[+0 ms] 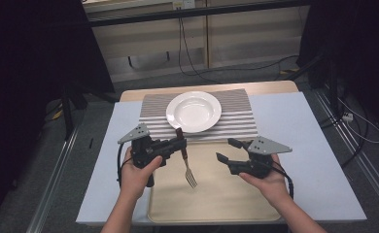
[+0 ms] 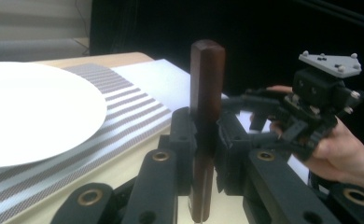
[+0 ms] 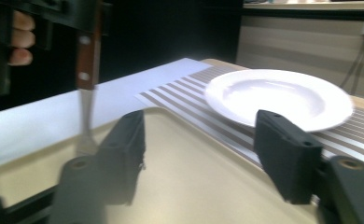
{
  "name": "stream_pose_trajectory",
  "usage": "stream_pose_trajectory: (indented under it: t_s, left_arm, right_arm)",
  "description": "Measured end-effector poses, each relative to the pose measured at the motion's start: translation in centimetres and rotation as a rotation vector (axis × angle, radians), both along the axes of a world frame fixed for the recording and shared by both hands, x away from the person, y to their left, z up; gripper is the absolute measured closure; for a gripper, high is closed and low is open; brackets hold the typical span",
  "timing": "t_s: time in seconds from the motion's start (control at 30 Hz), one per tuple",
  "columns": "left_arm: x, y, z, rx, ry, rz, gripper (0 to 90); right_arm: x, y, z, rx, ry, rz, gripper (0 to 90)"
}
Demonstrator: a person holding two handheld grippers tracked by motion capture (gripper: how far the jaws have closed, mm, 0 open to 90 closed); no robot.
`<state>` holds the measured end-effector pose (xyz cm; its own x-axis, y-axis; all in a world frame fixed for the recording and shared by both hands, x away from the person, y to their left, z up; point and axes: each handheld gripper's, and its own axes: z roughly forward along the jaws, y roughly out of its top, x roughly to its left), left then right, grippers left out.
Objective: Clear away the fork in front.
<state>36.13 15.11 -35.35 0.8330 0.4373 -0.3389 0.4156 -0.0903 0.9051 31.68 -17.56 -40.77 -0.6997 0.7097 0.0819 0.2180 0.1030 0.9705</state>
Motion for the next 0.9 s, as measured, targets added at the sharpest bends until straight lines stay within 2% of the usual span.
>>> stream_pose_trajectory:
  t_s: [0.07,0.17,0.37,0.57,0.77,0.83,0.9]
  left_arm:
    - [0.0,0.4,-0.1,0.016,0.005,-0.005,79.1]
    - [-0.1,1.0,-0.3,0.014,0.019,-0.005,79.2]
    - [-0.2,2.0,-0.7,0.027,0.049,-0.020,79.3]
    - [-0.5,2.8,-0.7,0.040,0.068,-0.036,79.6]
    - [-0.5,3.4,-0.8,0.036,0.093,-0.049,79.9]
    - [-0.6,3.7,-1.1,0.023,0.113,-0.058,80.1]
    - [-0.5,4.0,-1.3,0.034,0.130,-0.068,80.3]
  right_arm:
    - [-0.1,-0.7,-0.2,0.003,-0.001,-0.013,25.6]
    - [-0.2,-1.5,-0.4,-0.009,0.010,-0.028,20.5]
    - [-0.5,-2.7,-0.8,-0.017,0.020,-0.053,15.0]
    - [-0.6,-3.3,-1.1,-0.032,0.030,-0.063,13.4]
    - [-0.9,-3.5,-0.9,-0.038,0.027,-0.062,12.3]
    - [-0.9,-3.7,-0.9,-0.037,0.028,-0.065,12.2]
    - [-1.0,-3.9,-0.9,-0.040,0.029,-0.068,11.9]
